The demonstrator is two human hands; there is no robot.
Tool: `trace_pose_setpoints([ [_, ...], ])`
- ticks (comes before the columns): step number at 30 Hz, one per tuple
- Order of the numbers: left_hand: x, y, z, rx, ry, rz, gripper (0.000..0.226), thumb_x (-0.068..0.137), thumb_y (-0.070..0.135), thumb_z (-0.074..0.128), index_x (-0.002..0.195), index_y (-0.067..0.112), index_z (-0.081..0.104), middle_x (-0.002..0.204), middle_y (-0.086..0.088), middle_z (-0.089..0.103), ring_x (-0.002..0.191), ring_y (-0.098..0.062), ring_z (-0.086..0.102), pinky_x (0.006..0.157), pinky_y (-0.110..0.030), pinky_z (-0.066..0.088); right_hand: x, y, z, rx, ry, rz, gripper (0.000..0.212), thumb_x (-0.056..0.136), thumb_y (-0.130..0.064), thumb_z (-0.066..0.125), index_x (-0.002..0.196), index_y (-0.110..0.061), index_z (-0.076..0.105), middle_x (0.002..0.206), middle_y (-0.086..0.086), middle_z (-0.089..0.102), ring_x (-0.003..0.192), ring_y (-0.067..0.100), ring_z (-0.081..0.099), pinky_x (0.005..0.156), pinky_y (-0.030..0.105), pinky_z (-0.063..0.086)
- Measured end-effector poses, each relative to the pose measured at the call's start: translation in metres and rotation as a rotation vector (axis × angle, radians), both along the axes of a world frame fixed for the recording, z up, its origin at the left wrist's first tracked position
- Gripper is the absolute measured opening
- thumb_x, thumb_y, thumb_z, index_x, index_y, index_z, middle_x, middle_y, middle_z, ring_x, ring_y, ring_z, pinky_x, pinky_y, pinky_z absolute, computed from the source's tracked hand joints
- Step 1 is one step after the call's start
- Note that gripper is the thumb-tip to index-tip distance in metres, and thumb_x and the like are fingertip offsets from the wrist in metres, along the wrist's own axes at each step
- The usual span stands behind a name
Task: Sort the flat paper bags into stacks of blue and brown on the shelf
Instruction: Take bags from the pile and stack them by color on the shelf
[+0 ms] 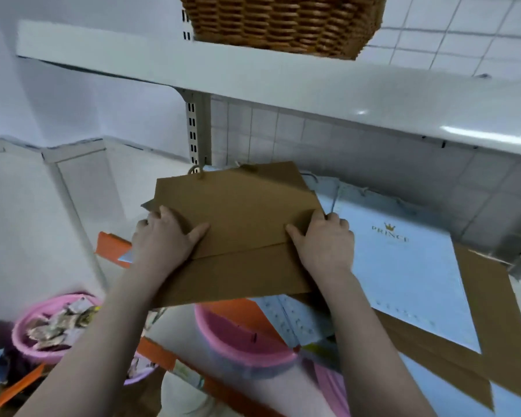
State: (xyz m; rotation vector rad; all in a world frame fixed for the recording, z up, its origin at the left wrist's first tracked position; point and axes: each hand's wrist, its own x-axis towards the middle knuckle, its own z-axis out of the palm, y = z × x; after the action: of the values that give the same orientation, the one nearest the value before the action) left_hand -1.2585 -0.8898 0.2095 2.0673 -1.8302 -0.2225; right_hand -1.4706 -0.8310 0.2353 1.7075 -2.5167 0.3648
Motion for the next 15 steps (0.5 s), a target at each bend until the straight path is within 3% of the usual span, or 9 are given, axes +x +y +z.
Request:
trace_pose_setpoints([
  [10, 0.015, -0.019, -0.007, -0.048, 0.143, 0.02, 0.089, 0.068, 0.066, 0.065, 0.125, 0.002, 0.041, 0.126, -0.026, 0.048, 0.119, -0.04, 0.042, 0.1, -0.044, 0.029, 0.012, -0.01, 0.003, -0.088, -0.131, -0.166, 0.061, 0.085, -0.051, 0.061, 0.123, -0.006, 0.048, 0.124, 0.015, 0.048, 0.115, 0.032, 0.041, 0.093, 0.035, 0.036],
  [15, 0.028, -0.022, 0.003, -0.198, 0.406, 0.074, 0.067, 0.072, 0.035, 0.078, 0.124, 0.005, 0.046, 0.123, -0.024, 0.047, 0.114, -0.04, 0.042, 0.095, -0.044, 0.035, 0.012, -0.008, 0.006, -0.182, -0.208, -0.198, 0.057, 0.081, -0.043, 0.069, 0.12, -0.006, 0.049, 0.122, 0.016, 0.045, 0.113, 0.034, 0.038, 0.091, 0.033, 0.035],
])
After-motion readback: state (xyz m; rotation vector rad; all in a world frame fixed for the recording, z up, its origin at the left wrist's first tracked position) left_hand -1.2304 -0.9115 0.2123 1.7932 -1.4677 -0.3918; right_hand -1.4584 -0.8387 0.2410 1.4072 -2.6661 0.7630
